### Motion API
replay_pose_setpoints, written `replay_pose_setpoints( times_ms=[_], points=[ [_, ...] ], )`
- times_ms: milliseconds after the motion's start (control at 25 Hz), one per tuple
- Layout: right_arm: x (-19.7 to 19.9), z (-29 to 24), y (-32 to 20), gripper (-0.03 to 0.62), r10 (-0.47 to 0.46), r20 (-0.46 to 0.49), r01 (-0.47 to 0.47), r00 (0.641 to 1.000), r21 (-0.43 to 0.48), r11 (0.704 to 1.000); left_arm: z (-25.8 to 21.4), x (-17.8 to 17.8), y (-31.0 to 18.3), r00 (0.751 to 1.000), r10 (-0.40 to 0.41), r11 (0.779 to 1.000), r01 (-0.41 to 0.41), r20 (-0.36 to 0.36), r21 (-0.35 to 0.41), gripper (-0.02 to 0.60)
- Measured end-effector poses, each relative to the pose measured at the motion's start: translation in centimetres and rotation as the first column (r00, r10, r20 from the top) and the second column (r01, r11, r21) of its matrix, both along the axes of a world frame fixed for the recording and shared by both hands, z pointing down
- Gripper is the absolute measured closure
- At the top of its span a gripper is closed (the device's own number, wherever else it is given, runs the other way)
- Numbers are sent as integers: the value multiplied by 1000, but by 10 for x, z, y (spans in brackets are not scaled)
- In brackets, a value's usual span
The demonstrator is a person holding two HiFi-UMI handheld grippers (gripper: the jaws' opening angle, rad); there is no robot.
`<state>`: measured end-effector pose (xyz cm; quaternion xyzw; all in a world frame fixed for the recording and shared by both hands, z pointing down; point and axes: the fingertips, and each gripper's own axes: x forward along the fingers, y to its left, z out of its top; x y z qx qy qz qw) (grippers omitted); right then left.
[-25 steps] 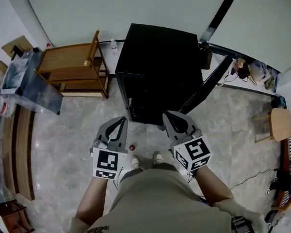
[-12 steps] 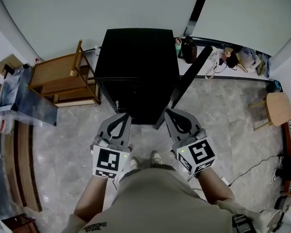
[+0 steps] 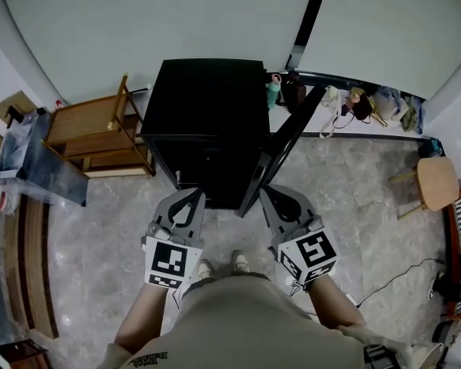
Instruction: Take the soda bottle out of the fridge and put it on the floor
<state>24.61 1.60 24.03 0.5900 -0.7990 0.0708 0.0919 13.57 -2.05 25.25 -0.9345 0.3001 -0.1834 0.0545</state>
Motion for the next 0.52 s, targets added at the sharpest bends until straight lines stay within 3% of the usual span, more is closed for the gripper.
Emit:
replay_pose_setpoints(
  times_ms=[520],
  points=[
    [16, -3, -18, 599, -33, -26, 33, 999, 23, 999, -3, 12, -11, 999, -32, 999, 32, 3, 20, 575]
  ],
)
